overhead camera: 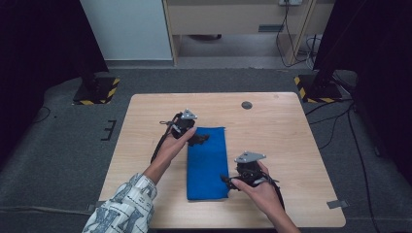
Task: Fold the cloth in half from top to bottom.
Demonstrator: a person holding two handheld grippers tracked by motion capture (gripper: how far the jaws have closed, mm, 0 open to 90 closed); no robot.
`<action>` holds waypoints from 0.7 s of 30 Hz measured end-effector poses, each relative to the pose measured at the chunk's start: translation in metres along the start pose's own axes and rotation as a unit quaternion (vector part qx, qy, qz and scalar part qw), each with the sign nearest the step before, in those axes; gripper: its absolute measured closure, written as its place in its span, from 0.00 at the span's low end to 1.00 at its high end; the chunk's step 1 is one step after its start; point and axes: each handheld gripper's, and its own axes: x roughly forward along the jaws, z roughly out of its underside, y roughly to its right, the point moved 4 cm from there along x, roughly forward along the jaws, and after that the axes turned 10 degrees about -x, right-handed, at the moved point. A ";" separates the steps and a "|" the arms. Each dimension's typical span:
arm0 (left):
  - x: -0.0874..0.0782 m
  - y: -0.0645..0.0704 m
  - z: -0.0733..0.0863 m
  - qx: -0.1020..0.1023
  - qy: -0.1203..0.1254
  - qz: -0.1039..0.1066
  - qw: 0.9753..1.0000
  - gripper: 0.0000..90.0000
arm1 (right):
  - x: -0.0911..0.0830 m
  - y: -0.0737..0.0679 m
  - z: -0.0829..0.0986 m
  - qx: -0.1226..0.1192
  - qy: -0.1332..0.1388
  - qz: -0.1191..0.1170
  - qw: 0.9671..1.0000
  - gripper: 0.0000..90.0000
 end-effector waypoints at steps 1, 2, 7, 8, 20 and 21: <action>-0.001 -0.003 0.001 0.000 -0.001 -0.005 1.000 0.11 | 0.003 0.004 -0.002 0.002 0.003 0.002 1.000 0.17; -0.002 -0.005 0.001 -0.001 -0.002 -0.009 1.000 0.12 | 0.005 0.008 -0.004 0.003 0.001 -0.001 1.000 0.19; -0.002 -0.014 0.004 0.000 -0.005 -0.018 1.000 0.12 | 0.019 0.028 -0.016 0.004 -0.007 0.005 1.000 0.25; -0.001 -0.016 0.005 0.005 -0.006 -0.020 1.000 0.12 | 0.022 0.032 -0.019 0.006 -0.007 0.010 1.000 0.26; 0.005 -0.036 0.009 -0.031 0.003 -0.024 0.999 0.14 | 0.064 0.072 -0.049 -0.005 -0.023 0.017 1.000 0.43; 0.005 -0.038 0.010 -0.035 0.000 -0.024 0.999 0.14 | 0.064 0.072 -0.049 -0.005 -0.023 0.017 1.000 0.43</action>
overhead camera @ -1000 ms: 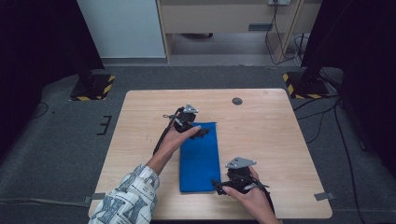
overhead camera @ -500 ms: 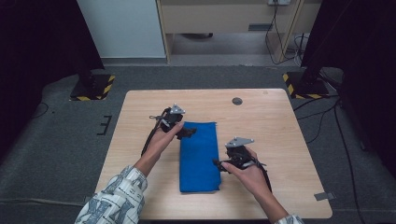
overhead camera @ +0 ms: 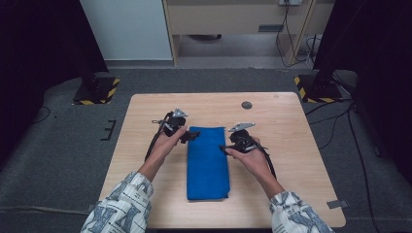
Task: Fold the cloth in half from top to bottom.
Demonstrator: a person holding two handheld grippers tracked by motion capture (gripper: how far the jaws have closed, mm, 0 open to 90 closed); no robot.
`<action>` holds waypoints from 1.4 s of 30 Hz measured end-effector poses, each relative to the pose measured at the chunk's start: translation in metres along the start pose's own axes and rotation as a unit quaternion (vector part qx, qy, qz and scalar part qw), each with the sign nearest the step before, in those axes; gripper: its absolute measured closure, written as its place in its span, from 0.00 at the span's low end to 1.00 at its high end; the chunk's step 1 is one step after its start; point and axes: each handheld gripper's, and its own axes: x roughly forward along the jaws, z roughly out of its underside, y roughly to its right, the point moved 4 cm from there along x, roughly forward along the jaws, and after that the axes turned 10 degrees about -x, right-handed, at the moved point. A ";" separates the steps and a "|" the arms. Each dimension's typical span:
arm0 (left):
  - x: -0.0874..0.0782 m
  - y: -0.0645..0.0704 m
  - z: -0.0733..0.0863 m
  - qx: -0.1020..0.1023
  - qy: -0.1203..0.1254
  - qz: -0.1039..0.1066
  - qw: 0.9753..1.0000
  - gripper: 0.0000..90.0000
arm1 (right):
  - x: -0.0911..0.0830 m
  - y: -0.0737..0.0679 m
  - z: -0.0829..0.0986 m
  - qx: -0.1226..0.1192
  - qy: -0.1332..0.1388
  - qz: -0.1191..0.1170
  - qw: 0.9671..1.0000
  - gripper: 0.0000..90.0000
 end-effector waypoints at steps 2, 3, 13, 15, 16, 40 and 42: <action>0.000 -0.004 0.001 -0.001 -0.005 -0.003 1.000 0.15 | 0.007 0.007 -0.005 0.009 0.005 0.001 1.000 0.47; 0.000 -0.006 0.002 -0.001 -0.007 -0.005 1.000 0.15 | 0.010 0.010 -0.007 0.013 0.007 0.002 1.000 0.48; 0.013 -0.018 0.009 -0.019 -0.014 -0.015 1.000 0.19 | 0.029 0.030 -0.024 0.006 0.004 0.009 1.000 0.59; 0.016 -0.019 0.010 -0.021 -0.016 -0.016 1.000 0.21 | 0.031 0.034 -0.027 0.010 0.008 0.010 1.000 0.62; 0.017 -0.019 0.010 -0.022 -0.016 -0.017 0.999 0.22 | 0.032 0.035 -0.029 0.013 0.008 0.012 1.000 0.64; 0.035 -0.039 0.019 -0.026 -0.021 -0.045 0.998 0.45 | 0.083 0.048 -0.029 0.038 -0.035 0.030 0.998 0.62; 0.036 -0.039 0.020 -0.025 -0.023 -0.045 0.998 0.47 | 0.084 0.047 -0.030 0.036 -0.035 0.028 0.998 0.63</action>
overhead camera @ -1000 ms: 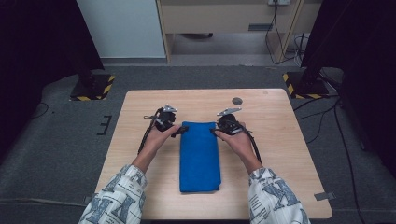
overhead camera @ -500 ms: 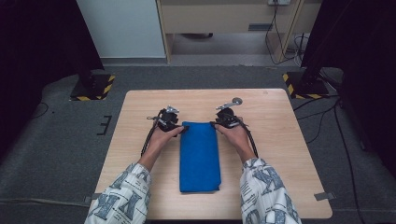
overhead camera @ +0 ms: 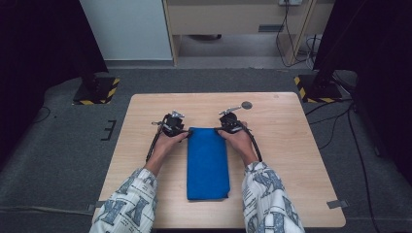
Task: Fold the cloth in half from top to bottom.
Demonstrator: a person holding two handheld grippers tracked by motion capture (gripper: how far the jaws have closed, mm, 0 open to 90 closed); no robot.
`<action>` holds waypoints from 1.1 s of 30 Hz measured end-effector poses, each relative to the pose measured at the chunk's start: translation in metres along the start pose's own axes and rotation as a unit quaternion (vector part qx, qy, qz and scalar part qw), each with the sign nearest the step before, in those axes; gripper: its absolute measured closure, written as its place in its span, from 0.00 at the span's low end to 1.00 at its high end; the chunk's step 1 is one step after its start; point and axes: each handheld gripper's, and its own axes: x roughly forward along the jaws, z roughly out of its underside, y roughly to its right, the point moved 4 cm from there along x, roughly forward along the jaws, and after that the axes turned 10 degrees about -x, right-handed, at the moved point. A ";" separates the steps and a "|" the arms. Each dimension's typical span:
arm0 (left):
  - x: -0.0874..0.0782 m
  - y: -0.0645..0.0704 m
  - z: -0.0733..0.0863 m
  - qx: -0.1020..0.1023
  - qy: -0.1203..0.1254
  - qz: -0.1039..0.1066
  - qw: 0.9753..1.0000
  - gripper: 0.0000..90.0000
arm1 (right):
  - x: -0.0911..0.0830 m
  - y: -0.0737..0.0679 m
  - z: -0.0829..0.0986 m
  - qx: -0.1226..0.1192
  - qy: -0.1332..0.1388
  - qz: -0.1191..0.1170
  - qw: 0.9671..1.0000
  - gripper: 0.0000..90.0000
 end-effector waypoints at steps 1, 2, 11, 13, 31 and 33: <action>0.001 0.001 0.000 0.000 0.000 0.002 1.000 0.48 | 0.000 -0.001 -0.001 0.000 -0.002 -0.005 1.000 0.65; 0.001 0.001 0.001 0.002 0.000 0.002 1.000 0.50 | 0.000 -0.002 -0.001 -0.002 -0.003 -0.006 1.000 0.68; 0.003 0.015 0.003 0.008 0.005 0.034 0.999 0.85 | -0.003 -0.005 0.001 0.000 0.003 -0.030 1.000 0.95; 0.000 0.016 0.001 0.007 0.017 0.033 0.999 0.92 | -0.007 -0.006 0.000 0.001 0.009 -0.032 0.999 0.96; -0.031 0.031 -0.017 0.008 0.062 0.043 0.997 0.96 | -0.040 -0.005 -0.004 0.011 0.060 -0.039 0.997 0.97; -0.035 0.031 -0.019 0.008 0.067 0.042 0.997 0.96 | -0.043 -0.006 -0.007 0.010 0.067 -0.038 0.997 0.97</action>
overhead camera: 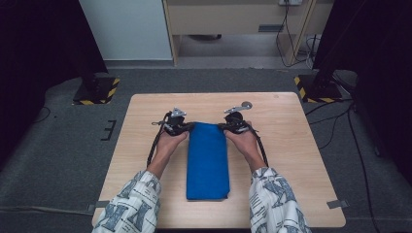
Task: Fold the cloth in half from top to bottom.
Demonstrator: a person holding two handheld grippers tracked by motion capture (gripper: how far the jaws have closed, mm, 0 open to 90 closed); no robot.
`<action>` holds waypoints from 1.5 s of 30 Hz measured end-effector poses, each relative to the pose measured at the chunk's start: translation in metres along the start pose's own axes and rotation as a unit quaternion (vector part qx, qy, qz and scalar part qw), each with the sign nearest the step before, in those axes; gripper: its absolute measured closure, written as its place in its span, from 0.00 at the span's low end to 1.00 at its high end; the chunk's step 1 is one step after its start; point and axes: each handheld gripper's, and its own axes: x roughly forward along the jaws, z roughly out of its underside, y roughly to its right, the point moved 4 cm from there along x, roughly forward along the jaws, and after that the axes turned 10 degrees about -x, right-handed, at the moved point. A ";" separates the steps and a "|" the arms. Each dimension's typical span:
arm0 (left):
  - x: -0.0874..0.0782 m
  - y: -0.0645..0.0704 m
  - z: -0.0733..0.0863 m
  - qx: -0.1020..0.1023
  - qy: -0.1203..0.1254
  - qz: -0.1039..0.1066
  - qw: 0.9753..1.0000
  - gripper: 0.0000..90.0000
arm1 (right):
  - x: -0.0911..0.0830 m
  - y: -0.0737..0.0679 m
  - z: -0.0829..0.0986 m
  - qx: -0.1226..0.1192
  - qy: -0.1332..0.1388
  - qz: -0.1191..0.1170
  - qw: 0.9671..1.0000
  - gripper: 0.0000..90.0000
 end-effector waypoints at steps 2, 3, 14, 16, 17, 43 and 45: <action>-0.003 0.000 -0.003 0.004 -0.001 -0.001 1.000 0.96 | -0.002 -0.001 -0.004 -0.001 0.007 0.002 1.000 0.97; -0.004 -0.001 -0.005 0.005 0.001 -0.001 1.000 0.96 | -0.003 -0.001 -0.005 -0.003 0.011 0.002 1.000 0.97; -0.009 0.007 -0.014 0.020 0.005 0.008 1.000 0.96 | -0.017 -0.001 -0.009 -0.008 0.021 0.007 1.000 0.97; -0.011 0.009 -0.014 0.021 0.007 0.010 1.000 0.96 | -0.018 -0.001 -0.009 -0.009 0.021 0.008 1.000 0.97; -0.012 0.009 -0.014 0.022 0.007 0.010 1.000 0.96 | -0.020 -0.002 -0.009 -0.009 0.021 0.008 1.000 0.97; -0.038 0.029 -0.016 0.049 0.007 0.024 0.998 0.96 | -0.051 -0.023 -0.003 -0.022 0.039 0.000 0.999 0.97; -0.040 0.032 -0.014 0.051 0.005 0.025 0.998 0.96 | -0.054 -0.025 -0.001 -0.021 0.041 -0.001 0.999 0.97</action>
